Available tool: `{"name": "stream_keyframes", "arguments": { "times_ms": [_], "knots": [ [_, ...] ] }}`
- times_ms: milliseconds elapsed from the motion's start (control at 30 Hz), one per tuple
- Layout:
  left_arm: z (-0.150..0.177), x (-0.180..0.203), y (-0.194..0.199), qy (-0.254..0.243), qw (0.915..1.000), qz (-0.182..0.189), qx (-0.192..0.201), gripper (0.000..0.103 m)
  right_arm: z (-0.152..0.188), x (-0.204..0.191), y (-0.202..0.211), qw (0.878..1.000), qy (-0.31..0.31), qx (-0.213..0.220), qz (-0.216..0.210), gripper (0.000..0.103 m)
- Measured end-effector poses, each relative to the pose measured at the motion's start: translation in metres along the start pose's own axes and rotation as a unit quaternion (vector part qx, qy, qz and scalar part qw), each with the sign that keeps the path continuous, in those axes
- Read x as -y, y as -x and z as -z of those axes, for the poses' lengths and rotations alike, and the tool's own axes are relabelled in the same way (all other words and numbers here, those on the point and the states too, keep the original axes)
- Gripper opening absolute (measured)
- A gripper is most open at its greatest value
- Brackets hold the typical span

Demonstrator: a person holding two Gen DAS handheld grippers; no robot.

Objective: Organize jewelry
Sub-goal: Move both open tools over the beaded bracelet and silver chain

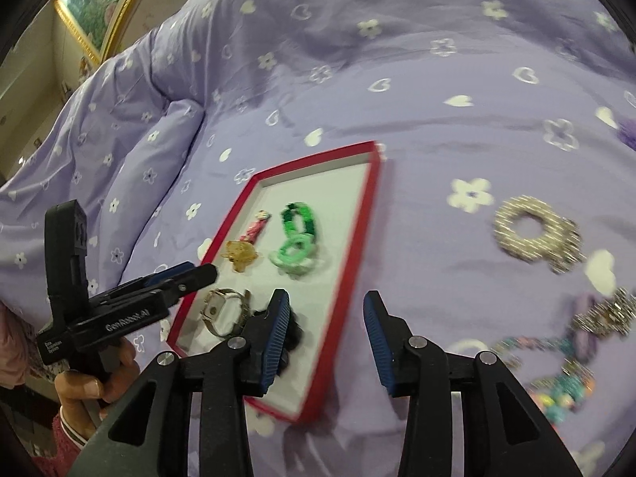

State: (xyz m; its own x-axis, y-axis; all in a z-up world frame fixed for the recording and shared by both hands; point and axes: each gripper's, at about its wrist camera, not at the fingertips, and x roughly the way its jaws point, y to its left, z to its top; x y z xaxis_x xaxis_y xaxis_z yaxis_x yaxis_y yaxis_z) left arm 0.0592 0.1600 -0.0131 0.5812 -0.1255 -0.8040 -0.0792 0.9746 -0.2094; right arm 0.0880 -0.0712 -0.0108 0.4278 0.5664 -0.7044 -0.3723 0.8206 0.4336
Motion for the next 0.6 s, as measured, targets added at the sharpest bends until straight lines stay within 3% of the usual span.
{"name": "stream_keyframes", "arguments": {
  "times_ms": [600],
  "knots": [
    [0.003,0.08,-0.001,-0.066,0.997,0.039,-0.008,0.054,0.033,0.093,0.081,0.993,-0.086,0.048,0.069,0.044]
  ]
}}
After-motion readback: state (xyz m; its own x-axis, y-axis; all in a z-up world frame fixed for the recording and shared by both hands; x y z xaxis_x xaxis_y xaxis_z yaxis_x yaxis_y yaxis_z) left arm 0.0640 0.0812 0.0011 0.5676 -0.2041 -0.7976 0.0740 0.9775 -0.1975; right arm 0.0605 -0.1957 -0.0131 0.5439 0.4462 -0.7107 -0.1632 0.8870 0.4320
